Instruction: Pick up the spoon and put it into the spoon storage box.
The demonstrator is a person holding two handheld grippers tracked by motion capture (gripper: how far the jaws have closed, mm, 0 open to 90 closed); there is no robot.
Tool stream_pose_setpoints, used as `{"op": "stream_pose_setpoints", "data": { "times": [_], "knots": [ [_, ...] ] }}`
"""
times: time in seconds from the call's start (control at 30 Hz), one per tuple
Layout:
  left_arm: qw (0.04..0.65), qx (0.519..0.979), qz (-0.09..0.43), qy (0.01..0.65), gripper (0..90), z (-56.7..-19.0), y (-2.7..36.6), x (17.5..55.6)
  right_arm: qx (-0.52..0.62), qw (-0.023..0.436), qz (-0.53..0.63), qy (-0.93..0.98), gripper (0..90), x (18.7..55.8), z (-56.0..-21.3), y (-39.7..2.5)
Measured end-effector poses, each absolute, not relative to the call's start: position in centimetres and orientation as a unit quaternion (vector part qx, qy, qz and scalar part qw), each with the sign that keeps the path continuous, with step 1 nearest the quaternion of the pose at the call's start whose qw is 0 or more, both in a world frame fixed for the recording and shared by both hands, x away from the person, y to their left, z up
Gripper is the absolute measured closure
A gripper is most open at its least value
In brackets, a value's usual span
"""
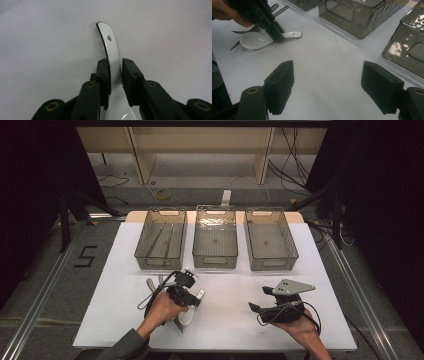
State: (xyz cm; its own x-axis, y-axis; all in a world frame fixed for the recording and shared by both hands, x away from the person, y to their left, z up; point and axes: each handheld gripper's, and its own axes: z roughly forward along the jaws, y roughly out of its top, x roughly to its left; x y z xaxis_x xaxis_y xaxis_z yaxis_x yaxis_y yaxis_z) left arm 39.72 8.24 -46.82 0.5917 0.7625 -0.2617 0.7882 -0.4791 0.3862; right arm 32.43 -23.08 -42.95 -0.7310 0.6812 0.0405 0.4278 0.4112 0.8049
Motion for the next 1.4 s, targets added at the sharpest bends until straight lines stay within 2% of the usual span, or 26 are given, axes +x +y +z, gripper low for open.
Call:
{"op": "stream_pose_setpoints", "data": {
  "times": [0.1,0.47,1.0,1.4],
  "knots": [
    [0.246,0.858,-0.037,0.449,84.3,-46.9,8.0,39.7,0.335,0.148,0.425,0.828,27.5,32.4,-43.0,-23.1],
    [0.25,0.867,-0.031,0.429,85.1,-46.3,7.8,39.6,0.334,0.147,0.427,0.827,27.5,32.5,-42.9,-23.1],
    [0.311,0.855,-0.004,0.416,85.3,-43.8,8.9,40.0,0.335,0.148,0.429,0.826,27.7,32.5,-42.9,-23.2],
    [0.349,0.842,0.03,0.409,85.2,-41.9,9.5,41.7,0.339,0.147,0.431,0.823,27.7,32.5,-42.9,-23.3]
  ]
}}
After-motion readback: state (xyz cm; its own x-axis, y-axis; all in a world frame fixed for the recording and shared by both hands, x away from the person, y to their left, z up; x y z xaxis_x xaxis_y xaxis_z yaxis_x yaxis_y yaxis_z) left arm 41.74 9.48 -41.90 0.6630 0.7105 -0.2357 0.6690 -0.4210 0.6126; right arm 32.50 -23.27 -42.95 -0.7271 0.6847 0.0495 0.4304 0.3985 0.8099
